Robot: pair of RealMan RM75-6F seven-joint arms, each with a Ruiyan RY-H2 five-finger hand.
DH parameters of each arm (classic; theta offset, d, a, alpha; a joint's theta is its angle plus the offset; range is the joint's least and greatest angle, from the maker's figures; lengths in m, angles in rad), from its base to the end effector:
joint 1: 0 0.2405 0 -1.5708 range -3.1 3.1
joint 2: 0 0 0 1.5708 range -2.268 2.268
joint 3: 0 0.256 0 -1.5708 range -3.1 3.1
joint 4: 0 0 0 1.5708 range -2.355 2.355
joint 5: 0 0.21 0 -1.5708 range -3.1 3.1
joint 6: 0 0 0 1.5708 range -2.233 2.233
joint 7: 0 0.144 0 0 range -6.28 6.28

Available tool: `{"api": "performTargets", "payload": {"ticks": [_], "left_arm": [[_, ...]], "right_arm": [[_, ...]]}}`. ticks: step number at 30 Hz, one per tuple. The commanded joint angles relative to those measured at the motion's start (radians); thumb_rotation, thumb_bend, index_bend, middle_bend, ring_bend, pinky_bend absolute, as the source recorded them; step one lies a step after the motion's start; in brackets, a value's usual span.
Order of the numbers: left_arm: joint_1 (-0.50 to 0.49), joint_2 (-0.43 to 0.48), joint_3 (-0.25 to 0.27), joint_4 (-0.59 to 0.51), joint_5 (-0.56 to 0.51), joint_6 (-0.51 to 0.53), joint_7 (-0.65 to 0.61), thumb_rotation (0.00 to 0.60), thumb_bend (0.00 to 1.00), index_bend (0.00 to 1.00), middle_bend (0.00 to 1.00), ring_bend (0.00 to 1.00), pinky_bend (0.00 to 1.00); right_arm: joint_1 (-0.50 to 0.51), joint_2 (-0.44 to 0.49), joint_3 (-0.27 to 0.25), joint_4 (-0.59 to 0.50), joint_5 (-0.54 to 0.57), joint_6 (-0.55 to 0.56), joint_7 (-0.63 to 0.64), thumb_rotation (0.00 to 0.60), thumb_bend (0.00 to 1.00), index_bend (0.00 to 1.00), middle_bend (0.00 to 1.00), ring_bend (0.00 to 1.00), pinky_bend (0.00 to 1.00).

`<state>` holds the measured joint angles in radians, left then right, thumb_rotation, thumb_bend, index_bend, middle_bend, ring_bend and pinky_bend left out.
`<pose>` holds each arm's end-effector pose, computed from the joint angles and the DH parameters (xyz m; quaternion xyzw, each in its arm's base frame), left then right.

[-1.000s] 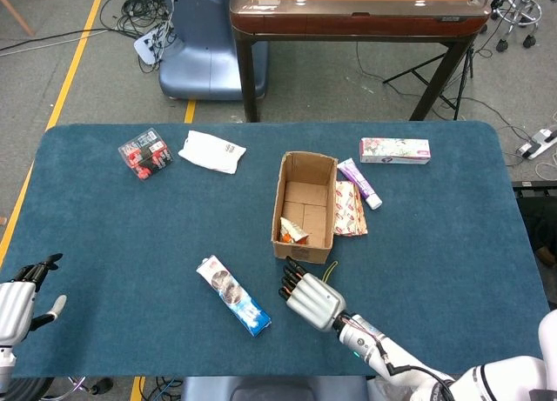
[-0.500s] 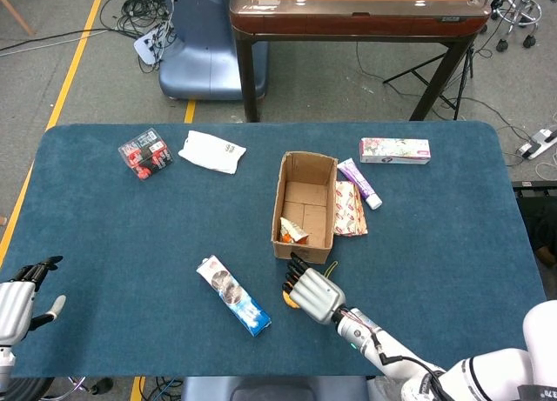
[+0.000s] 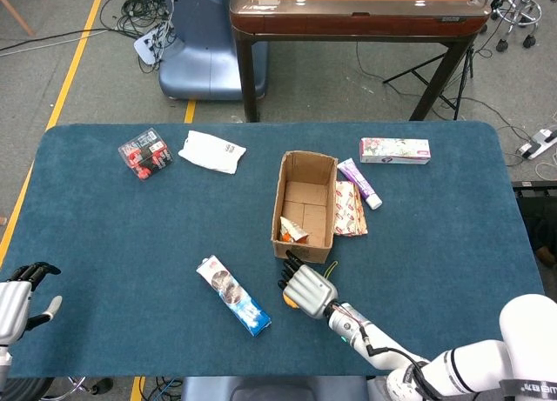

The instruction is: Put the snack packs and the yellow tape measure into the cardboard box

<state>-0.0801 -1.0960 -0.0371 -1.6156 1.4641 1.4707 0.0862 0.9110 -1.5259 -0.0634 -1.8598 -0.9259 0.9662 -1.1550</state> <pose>-0.3195 0.1768 0.1648 -0.6066 -0.3729 -0.3427 0.6129 -0.0964 -0.2474 -0.0538 0.9184 -0.1101 0.1882 0.3300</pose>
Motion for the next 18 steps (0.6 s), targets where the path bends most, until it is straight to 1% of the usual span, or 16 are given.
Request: {"api": "performTargets", "payload": {"ticks": [1,10,18], "left_arm": [[0.000,0.002,0.000,-0.003,-0.003,-0.002,0.002,0.600,0.26,0.39,0.34,0.32,0.62],[0.001,0.012,-0.001,-0.009,-0.009,-0.005,-0.003,0.600,0.26,0.39,0.34,0.32,0.62],[0.002,0.017,-0.003,-0.011,-0.012,-0.005,-0.009,0.600,0.26,0.39,0.34,0.32,0.62]], "right_arm": [[0.007,-0.010,-0.002,0.011,0.008,-0.001,0.006,0.600,0.00,0.28,0.23,0.08,0.01],[0.037,-0.028,-0.006,0.028,0.053,-0.014,0.023,0.600,0.00,0.28,0.23,0.08,0.01],[0.064,-0.032,-0.021,0.034,0.097,-0.008,0.015,0.600,0.00,0.28,0.28,0.08,0.01]]}}
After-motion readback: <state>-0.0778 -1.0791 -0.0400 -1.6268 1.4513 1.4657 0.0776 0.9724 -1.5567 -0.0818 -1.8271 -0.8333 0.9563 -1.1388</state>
